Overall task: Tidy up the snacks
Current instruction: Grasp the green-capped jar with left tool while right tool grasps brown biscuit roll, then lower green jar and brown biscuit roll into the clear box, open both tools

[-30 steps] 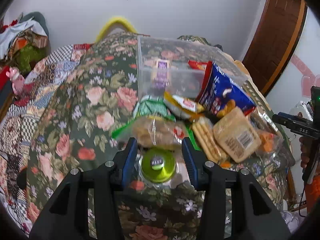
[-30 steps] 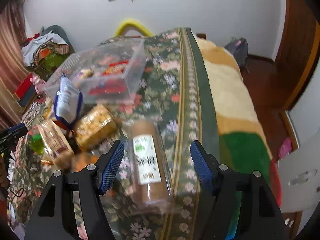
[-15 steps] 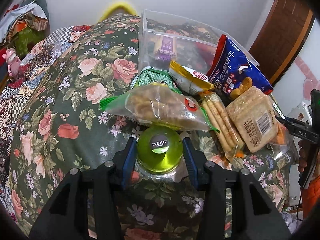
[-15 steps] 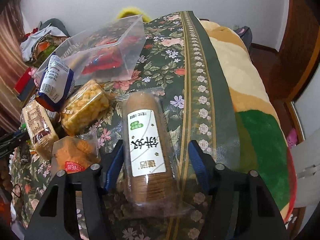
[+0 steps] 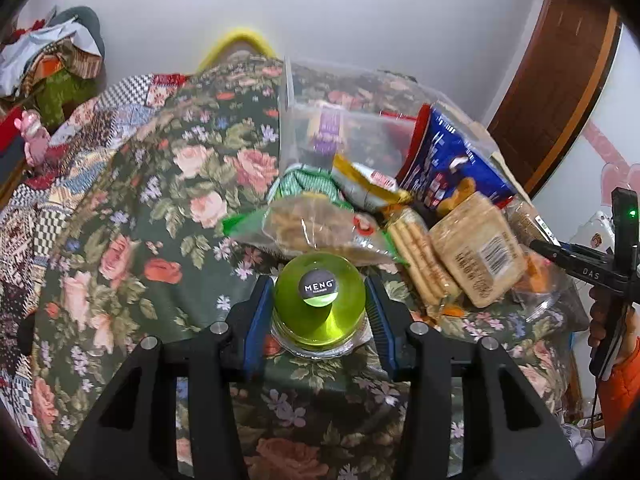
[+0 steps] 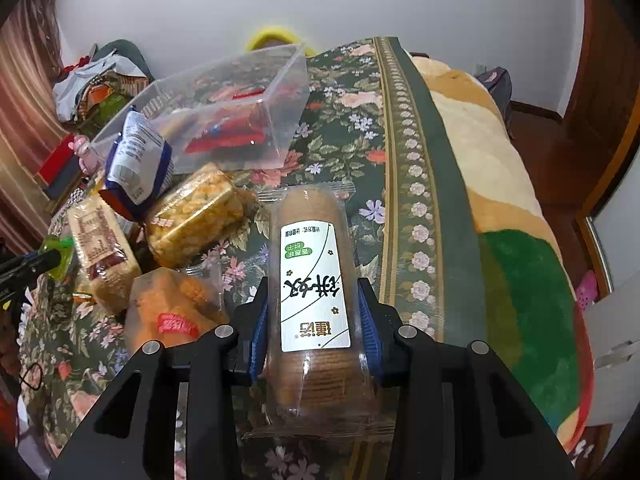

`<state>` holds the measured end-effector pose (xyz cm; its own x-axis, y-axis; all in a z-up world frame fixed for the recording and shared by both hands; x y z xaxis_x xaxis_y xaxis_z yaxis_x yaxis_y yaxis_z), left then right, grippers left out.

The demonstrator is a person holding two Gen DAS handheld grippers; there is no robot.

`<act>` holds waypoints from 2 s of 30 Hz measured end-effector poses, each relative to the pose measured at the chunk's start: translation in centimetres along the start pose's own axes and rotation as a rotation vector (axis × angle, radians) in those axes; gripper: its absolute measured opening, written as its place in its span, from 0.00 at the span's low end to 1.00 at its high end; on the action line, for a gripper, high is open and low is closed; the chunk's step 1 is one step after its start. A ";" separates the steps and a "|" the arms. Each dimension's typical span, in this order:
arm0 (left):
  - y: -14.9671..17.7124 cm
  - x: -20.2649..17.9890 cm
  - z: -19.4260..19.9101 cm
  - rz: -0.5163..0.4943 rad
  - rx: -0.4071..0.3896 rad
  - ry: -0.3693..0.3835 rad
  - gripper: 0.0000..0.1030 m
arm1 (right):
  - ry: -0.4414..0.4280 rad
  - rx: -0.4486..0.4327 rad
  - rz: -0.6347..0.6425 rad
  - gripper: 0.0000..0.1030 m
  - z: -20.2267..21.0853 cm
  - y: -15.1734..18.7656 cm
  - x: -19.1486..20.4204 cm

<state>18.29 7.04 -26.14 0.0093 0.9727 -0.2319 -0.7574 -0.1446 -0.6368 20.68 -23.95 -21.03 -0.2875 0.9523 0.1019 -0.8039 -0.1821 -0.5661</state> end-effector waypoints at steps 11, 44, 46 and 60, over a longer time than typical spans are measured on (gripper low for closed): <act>-4.1 -1.2 3.8 -0.035 -0.110 0.004 0.45 | 0.003 -0.100 0.000 0.35 2.8 -3.0 0.4; -16.9 -4.4 -5.8 -0.119 -0.136 0.048 0.45 | -0.115 -0.197 0.144 0.35 -1.6 -15.5 8.6; -17.1 -4.3 -7.0 -0.116 -0.117 0.049 0.45 | -0.115 -0.173 0.161 0.35 -2.7 -15.9 9.0; -16.9 -3.5 -13.1 -0.111 0.004 0.040 0.45 | -0.138 -0.015 0.192 0.36 -8.4 -15.0 10.7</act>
<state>39.60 3.67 -24.24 0.1190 0.9746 -0.1897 -0.7527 -0.0360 -0.6573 34.03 -8.95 -18.37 -0.5033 0.8581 0.1015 -0.7202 -0.3517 -0.5980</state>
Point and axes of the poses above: each gripper's, at about its wrist camera, not at the fingertips, and z roughly against the way its jaws point, x to its left, y to its underside, the point moved 10 cm from there along -z, roughly the way its jaws point, and after that the axes turned 4 degrees about y, right-handed, at the moved point
